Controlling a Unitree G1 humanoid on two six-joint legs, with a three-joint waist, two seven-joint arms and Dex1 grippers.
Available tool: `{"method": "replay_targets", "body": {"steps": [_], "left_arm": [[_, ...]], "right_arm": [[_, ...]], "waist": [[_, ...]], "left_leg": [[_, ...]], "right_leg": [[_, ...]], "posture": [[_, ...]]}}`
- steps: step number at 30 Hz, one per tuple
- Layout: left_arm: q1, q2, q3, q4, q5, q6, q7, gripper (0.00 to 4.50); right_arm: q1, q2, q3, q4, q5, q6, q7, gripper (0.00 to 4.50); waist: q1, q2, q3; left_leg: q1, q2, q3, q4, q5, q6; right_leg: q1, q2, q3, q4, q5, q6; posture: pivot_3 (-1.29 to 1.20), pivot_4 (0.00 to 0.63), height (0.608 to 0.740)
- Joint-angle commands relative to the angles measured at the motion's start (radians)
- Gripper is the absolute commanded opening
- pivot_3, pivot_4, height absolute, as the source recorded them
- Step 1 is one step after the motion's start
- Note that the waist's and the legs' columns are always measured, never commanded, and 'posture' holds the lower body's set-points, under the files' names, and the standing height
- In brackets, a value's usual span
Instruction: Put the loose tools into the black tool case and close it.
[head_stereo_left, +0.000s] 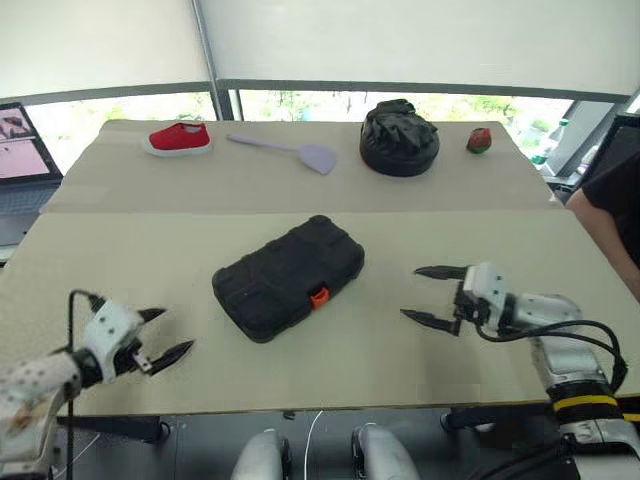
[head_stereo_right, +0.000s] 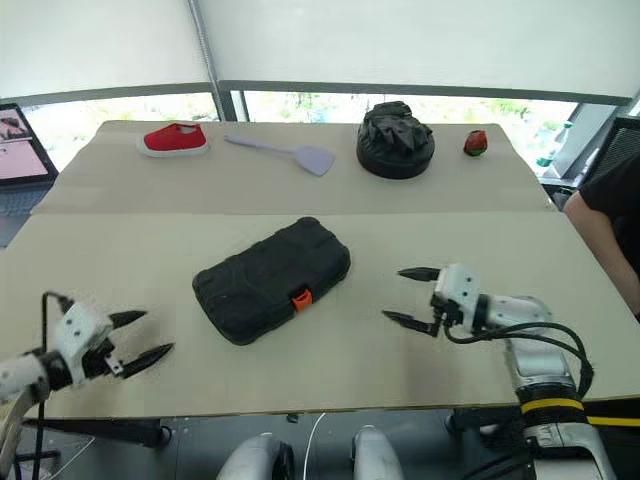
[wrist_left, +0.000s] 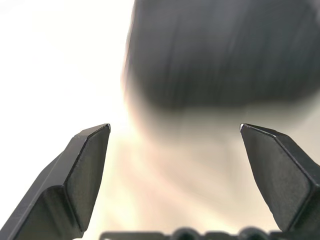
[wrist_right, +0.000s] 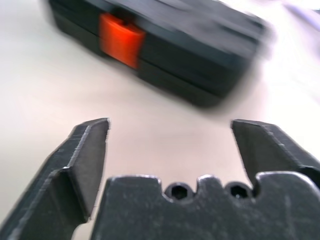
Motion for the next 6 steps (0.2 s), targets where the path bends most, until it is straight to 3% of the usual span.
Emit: {"method": "replay_targets", "body": {"steps": [1, 6], "left_arm": [[0.010, -0.048, 0.036, -0.043, 0.020, -0.089, 0.088, 4.50], [0.038, -0.126, 0.038, -0.078, 0.003, -0.094, 0.157, 4.50]], "right_arm": [[-0.017, -0.005, 0.009, 0.060, -0.041, -0.173, 0.013, 4.41], [-0.017, 0.018, 0.021, 0.128, -0.056, -0.262, -0.015, 4.41]], "waist": [[0.016, 0.000, 0.001], [0.014, 0.000, 0.001]], "left_leg": [[-0.001, 0.000, -0.001, 0.000, 0.000, 0.000], [-0.001, 0.001, 0.000, 0.000, 0.001, -0.002]], "right_leg": [[0.000, 0.000, 0.000, 0.000, 0.000, 0.000], [0.000, -0.002, -0.001, 0.000, 0.001, -0.001]], "posture": [[0.00, 0.150, 0.740], [0.00, 0.150, 0.740]]}}
